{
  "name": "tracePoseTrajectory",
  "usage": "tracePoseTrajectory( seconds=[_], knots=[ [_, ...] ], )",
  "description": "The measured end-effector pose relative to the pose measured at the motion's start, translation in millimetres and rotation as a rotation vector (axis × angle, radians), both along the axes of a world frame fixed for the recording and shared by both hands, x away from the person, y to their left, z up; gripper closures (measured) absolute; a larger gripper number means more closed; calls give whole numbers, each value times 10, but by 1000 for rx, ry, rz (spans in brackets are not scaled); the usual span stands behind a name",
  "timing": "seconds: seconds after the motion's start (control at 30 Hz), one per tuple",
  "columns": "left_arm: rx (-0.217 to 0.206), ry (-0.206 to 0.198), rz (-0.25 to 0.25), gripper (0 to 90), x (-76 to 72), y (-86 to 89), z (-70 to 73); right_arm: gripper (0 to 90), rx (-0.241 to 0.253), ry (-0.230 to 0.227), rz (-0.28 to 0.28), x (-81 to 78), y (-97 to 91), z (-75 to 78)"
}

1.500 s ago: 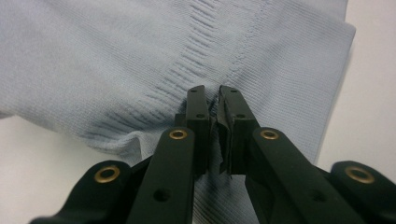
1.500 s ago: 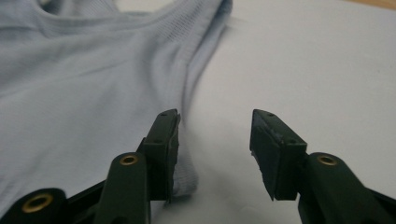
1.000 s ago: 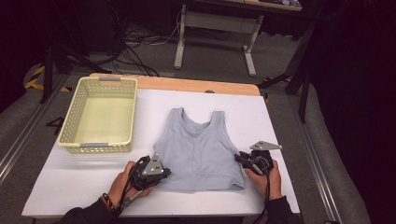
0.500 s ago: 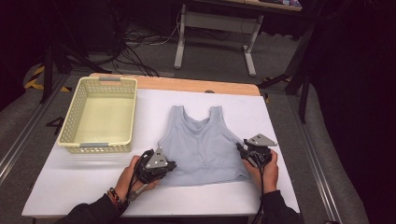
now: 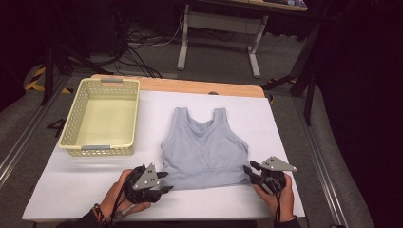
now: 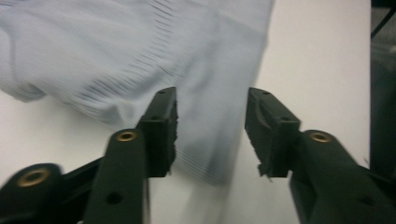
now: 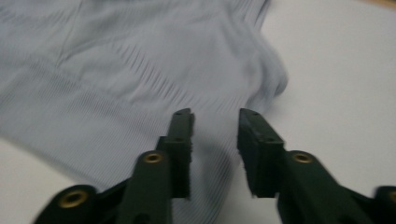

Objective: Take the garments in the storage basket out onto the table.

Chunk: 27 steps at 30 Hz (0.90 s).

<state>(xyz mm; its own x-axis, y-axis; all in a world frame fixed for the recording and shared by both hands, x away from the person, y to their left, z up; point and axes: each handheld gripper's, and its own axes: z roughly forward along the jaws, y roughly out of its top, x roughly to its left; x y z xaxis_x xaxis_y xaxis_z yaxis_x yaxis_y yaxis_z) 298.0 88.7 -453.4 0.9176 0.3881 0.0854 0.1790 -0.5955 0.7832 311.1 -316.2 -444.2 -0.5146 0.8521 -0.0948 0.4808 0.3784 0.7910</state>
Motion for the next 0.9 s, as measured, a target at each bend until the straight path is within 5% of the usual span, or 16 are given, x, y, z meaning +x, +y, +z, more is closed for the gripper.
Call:
tracePoseTrajectory(
  seconds=[0.17,0.27,0.4,0.6,0.77,0.83,0.87,0.9],
  knots=[
    [70,20,24,534,-16,-10,-122,539,13,70,-18,-89,-41,-131],
    [74,41,31,675,44,-3,-199,677,61,124,-12,-157,-81,-186],
    [81,32,41,800,85,15,-199,765,35,137,19,-268,-21,-189],
    [98,25,24,839,96,30,-180,843,22,135,17,-342,-46,-182],
    [101,31,-3,841,125,71,-174,553,2,39,-23,-332,33,-106],
    [84,42,-7,841,144,84,-180,521,-10,-41,17,-331,168,-20],
    [84,42,-7,841,144,84,-180,521,-10,-41,17,-331,168,-20],
    [87,37,-7,841,146,92,-179,499,-4,-108,86,-319,302,49]
  ],
)
